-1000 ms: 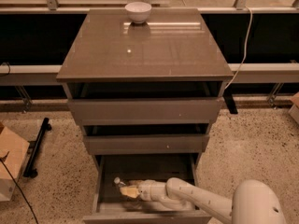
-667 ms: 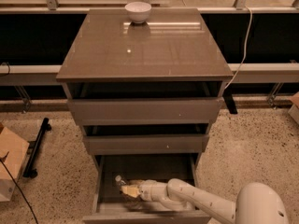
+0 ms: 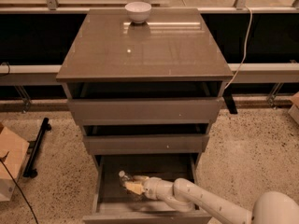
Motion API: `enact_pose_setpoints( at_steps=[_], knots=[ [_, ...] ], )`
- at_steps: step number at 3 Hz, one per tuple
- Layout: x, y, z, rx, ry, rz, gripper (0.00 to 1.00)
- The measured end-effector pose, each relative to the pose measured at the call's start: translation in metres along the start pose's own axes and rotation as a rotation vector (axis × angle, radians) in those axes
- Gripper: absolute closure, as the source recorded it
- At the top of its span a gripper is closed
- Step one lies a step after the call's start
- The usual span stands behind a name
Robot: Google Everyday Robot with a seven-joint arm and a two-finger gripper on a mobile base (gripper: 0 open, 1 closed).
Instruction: Pick water bottle from bottom drawer and place on counter
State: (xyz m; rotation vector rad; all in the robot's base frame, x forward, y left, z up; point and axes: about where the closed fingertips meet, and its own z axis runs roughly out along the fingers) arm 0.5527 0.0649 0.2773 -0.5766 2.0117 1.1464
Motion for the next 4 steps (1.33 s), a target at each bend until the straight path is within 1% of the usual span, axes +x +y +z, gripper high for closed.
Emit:
enact_pose_setpoints(
  at_steps=[1, 2, 3, 4],
  knots=[
    [-0.037, 0.018, -0.039, -0.011, -0.067, -0.040, 1.00],
    [-0.085, 0.047, -0.109, -0.034, -0.087, -0.045, 1.00],
    [-0.133, 0.070, -0.166, -0.097, -0.045, -0.064, 1.00],
    [-0.193, 0.088, -0.219, -0.138, -0.004, -0.131, 1.00]
  ],
)
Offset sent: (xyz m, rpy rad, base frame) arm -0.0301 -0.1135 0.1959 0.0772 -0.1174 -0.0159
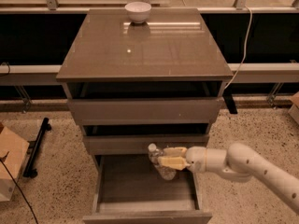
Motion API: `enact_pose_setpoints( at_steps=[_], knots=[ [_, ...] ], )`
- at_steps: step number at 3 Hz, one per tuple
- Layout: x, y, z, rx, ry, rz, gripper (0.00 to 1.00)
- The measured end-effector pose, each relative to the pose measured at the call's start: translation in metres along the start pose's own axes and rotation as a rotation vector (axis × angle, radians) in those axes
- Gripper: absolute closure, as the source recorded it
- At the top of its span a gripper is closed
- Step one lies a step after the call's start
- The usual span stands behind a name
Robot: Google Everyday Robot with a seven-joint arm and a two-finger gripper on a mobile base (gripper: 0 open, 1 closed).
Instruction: Pick water bottle from bottom drawer and place on counter
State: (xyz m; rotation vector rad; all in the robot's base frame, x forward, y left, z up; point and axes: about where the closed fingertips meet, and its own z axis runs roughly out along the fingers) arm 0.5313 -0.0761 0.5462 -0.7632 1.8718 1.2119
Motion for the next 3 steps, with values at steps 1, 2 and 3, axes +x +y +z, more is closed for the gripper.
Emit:
enact_pose_setpoints(
  at_steps=[1, 2, 3],
  knots=[
    [-0.076, 0.021, -0.055, -0.036, 0.019, -0.073, 1.00],
    [-0.142, 0.048, -0.101, -0.076, 0.008, -0.145, 1.00],
    [-0.198, 0.074, -0.141, -0.087, 0.016, -0.231, 1.00]
  ],
)
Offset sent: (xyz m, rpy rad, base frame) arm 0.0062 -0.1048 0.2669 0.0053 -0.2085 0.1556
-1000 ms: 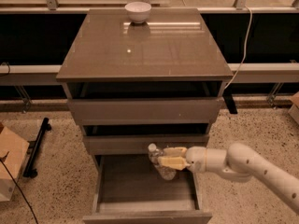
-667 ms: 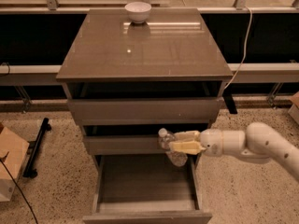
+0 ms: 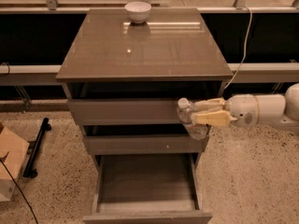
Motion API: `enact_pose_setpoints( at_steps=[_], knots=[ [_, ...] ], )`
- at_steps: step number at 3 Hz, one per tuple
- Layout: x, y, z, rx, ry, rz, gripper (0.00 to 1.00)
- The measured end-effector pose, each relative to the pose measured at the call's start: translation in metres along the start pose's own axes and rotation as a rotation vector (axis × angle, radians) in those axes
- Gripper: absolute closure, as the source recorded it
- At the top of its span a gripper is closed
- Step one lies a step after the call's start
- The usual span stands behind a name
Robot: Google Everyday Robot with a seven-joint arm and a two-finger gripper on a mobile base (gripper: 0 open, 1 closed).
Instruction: Pick water bottle from bottom drawer and place on counter
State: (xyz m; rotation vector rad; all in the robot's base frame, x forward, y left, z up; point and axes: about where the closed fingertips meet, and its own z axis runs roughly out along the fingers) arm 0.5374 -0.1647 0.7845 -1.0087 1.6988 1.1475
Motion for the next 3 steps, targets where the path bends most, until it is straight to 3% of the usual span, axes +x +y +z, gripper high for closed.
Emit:
enact_pose_setpoints(
  at_steps=[1, 2, 3],
  knots=[
    [-0.057, 0.014, -0.030, 0.023, 0.031, -0.098, 1.00],
    [-0.129, 0.025, -0.049, 0.070, 0.077, -0.238, 1.00],
    [-0.129, 0.025, -0.049, 0.071, 0.078, -0.238, 1.00]
  ],
)
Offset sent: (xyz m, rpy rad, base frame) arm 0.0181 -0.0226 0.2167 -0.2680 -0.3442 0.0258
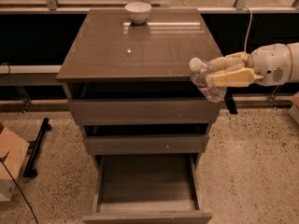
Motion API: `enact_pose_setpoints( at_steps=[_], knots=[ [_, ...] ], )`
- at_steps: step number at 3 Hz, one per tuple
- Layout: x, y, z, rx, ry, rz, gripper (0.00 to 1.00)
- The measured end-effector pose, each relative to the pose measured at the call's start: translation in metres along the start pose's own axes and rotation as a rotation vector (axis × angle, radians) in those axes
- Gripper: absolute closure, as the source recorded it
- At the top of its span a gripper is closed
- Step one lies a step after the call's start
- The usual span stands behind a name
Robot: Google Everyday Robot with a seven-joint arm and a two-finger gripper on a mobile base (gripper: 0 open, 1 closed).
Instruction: Pick water bottle from bottom drawer and place on counter
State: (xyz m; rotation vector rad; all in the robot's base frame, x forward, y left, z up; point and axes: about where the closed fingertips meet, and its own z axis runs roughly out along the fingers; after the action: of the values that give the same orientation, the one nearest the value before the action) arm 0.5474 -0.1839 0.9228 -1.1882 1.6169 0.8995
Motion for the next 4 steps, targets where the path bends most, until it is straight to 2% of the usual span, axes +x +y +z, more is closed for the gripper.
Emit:
enact_pose_setpoints(
  at_steps=[1, 2, 3, 4],
  knots=[
    [0.000, -0.026, 0.009, 0.036, 0.024, -0.038, 1.00],
    [-0.011, -0.064, 0.024, 0.084, 0.070, -0.137, 1.00],
    [-0.034, -0.092, 0.036, 0.124, 0.134, -0.255, 1.00],
    [-0.059, -0.103, 0.044, 0.136, 0.158, -0.357, 1.00]
  ],
)
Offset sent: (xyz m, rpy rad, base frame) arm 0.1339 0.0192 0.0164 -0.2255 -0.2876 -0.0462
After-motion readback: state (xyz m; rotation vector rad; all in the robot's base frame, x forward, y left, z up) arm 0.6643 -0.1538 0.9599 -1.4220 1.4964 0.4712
